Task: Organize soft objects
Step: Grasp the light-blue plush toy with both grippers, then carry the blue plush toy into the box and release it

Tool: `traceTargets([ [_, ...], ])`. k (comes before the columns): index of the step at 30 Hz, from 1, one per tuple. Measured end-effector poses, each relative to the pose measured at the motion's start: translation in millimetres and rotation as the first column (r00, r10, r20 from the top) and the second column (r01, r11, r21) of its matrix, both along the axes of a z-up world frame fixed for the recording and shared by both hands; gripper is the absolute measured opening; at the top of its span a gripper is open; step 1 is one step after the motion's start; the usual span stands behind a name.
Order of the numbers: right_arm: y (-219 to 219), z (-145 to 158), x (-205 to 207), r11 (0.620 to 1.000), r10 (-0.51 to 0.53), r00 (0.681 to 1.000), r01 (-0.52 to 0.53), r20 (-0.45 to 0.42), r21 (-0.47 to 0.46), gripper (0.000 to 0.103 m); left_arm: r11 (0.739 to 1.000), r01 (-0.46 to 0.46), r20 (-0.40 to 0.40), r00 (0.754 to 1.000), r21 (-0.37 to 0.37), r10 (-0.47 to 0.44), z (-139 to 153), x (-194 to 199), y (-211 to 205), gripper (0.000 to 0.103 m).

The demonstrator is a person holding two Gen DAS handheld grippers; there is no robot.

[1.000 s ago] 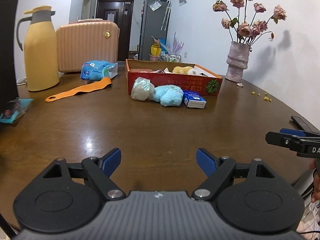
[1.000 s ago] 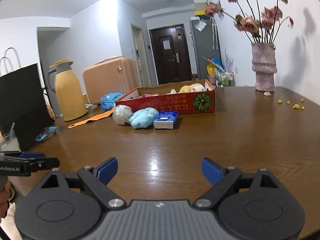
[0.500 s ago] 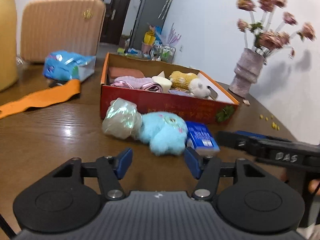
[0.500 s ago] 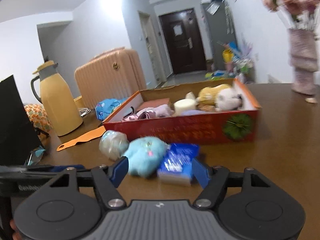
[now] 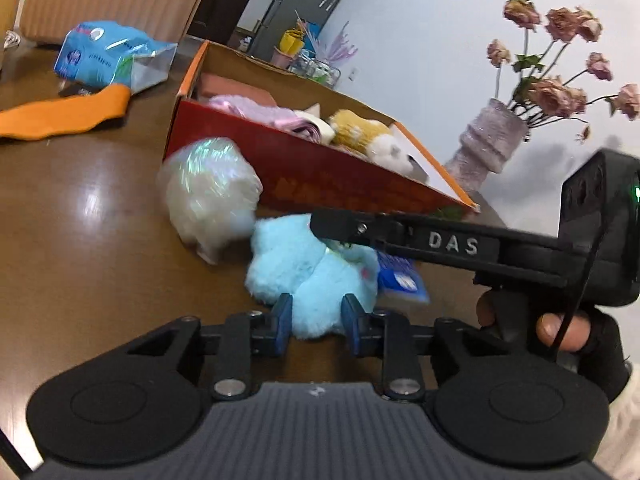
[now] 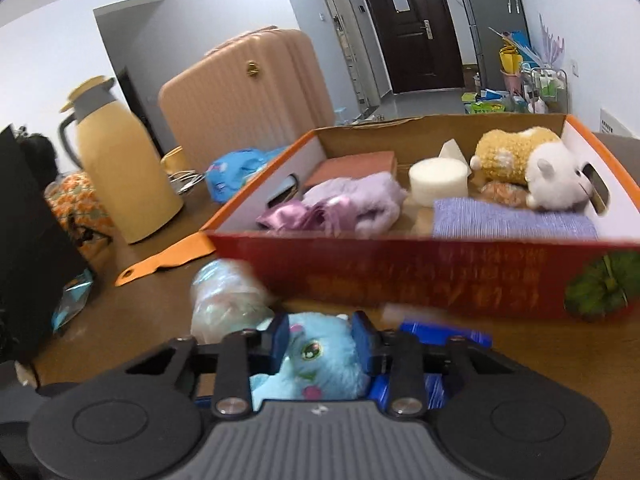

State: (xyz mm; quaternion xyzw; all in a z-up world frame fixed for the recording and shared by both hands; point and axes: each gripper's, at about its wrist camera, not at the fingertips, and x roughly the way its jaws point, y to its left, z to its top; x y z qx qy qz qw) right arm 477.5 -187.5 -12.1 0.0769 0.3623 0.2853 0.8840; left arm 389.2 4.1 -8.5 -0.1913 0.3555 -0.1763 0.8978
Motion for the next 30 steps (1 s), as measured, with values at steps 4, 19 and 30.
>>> traceTargets([
  [4,-7,7,-61,0.999,0.042,0.999,-0.042,0.018,-0.022,0.022,0.999,0.038,0.013,0.999,-0.019,-0.038,3,-49,4,0.027],
  [19,-38,26,-239,0.989,-0.072,0.995,0.063,0.068,0.13,0.031,0.988,-0.152,0.066,0.986,0.008,0.152,22,-145,40,0.044],
  [30,-44,-15,-165,0.949,-0.133,0.983,0.163,-0.126,0.271,0.039,0.997,-0.043,-0.005,0.999,-0.06,0.042,-2,-122,15,0.05],
])
